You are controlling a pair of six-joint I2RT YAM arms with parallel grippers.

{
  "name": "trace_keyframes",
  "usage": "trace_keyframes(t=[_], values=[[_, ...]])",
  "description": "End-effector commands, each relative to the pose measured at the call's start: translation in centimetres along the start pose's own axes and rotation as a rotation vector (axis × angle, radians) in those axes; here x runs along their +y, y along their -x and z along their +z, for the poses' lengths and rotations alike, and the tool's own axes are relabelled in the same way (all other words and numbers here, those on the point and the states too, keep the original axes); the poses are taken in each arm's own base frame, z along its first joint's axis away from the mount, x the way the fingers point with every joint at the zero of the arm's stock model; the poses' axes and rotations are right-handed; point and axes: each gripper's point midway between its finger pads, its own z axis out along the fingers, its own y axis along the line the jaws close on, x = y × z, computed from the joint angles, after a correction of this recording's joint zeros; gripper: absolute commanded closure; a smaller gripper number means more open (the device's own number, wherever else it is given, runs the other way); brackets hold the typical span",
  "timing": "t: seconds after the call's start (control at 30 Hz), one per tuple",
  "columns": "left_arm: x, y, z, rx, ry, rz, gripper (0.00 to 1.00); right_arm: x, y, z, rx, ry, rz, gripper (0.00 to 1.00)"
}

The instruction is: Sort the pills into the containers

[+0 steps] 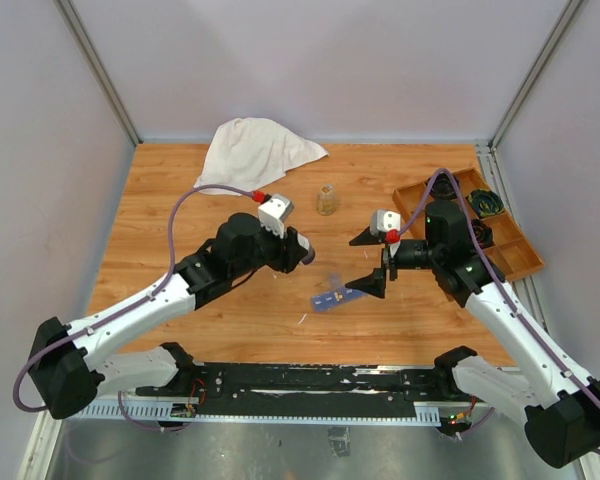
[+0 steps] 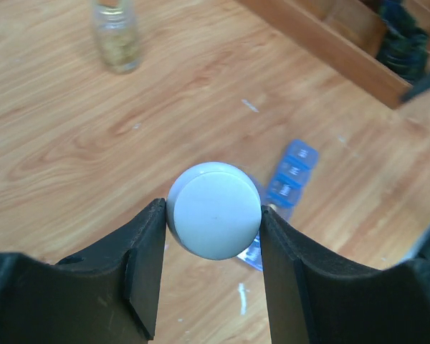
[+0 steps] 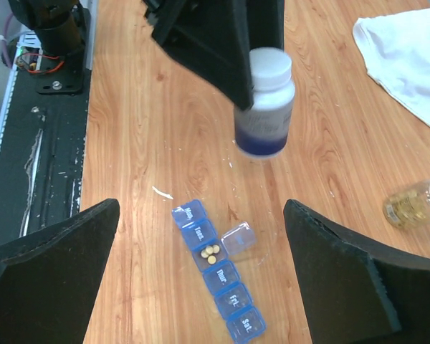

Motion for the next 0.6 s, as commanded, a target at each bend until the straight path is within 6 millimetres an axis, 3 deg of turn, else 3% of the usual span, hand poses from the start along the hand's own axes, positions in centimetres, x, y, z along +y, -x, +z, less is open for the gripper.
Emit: trace_keyframes(t=[0.0, 0.23, 0.4, 0.57], values=[[4.6, 2.8, -0.2, -0.111, 0.12, -0.019, 1.0, -1.4, 0.6, -0.6, 0.003, -0.068, -0.026, 0.02], [15.4, 4.4, 0.9, -0.151, 0.349, -0.203, 1.0, -1.7, 0.7, -1.0, -0.003, -0.084, -0.024, 0.02], [21.3, 5.3, 1.1, -0.161, 0.484, -0.284, 1.0, -1.7, 0.7, -1.2, -0.006, -0.087, -0.024, 0.02], [27.1, 4.8, 0.9, -0.15, 0.591, -0.369, 1.0, -1.7, 0.5, -1.0, -0.004, -0.076, -0.022, 0.02]])
